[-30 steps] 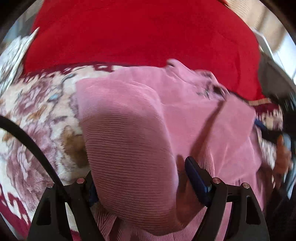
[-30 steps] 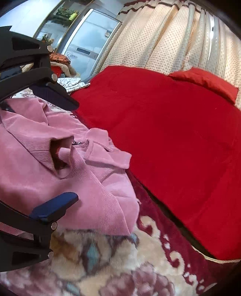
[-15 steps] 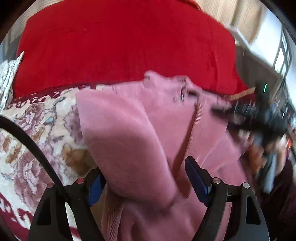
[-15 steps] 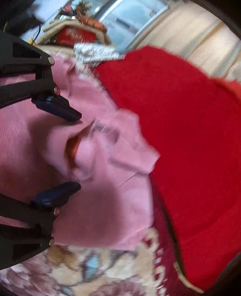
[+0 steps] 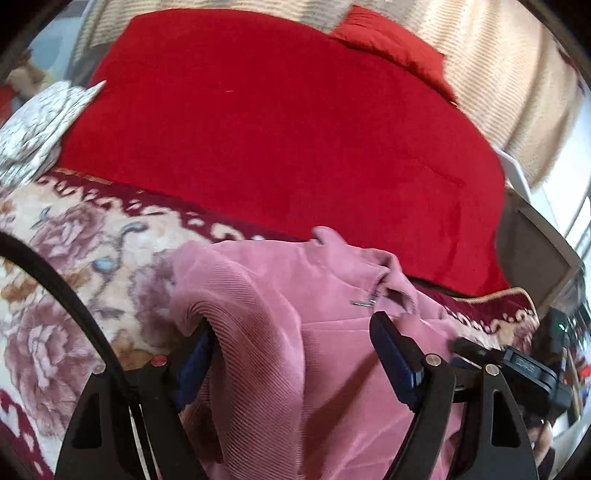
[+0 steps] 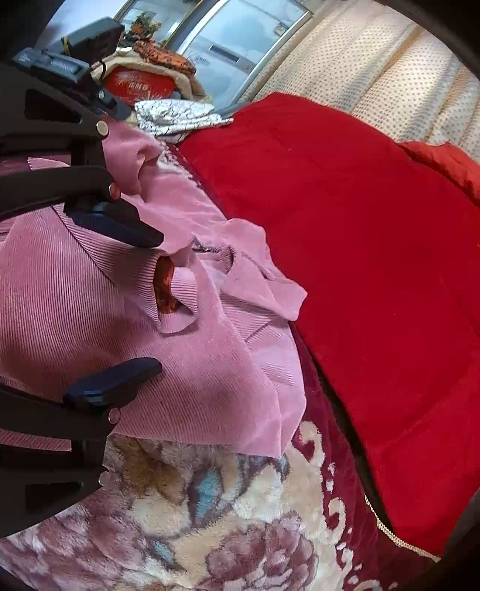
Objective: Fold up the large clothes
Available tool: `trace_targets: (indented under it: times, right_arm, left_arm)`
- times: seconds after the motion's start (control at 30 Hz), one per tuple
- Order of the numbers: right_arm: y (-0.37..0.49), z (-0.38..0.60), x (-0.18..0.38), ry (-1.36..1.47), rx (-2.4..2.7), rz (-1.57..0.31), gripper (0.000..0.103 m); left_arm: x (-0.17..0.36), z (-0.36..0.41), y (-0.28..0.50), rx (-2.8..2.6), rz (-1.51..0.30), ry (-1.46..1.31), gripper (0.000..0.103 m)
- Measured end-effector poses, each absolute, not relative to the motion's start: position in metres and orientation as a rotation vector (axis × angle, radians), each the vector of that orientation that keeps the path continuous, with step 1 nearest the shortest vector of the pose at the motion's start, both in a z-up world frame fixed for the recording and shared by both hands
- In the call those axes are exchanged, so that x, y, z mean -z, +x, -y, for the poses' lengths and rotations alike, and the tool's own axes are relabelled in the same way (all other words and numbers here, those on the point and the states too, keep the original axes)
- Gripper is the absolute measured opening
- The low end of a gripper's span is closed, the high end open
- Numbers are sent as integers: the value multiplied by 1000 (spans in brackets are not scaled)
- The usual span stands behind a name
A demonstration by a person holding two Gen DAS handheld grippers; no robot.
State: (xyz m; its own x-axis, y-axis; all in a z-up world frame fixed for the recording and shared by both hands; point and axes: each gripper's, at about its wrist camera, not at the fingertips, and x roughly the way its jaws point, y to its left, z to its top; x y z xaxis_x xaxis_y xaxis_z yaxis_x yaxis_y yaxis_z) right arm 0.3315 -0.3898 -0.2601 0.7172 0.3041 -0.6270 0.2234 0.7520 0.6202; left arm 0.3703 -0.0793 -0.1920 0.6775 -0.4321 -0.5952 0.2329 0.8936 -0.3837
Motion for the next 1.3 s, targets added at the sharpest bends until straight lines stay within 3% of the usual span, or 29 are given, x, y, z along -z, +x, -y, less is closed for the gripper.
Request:
trace_targets:
  times: [0.33,0.53,0.83,1.03,1.3]
  right_arm:
    - [325,383,247,738,-110,-727,67]
    - [331,375,253,741,-111,-755,67]
    - [329,388,255,768,-75,-740,67]
    - [328,395,257,799,-81,-736,67]
    - [324,394,255,800,-74,-726,67]
  left_arm:
    - [194,46,370,87,-697,-282,82]
    - [179,97,344,271,-582,-38,83]
    - [217,148,364,685,-933,-104,83]
    - [225,129,378,740,-998,-237,83]
    - [214,107,369,742,-909,-326,83]
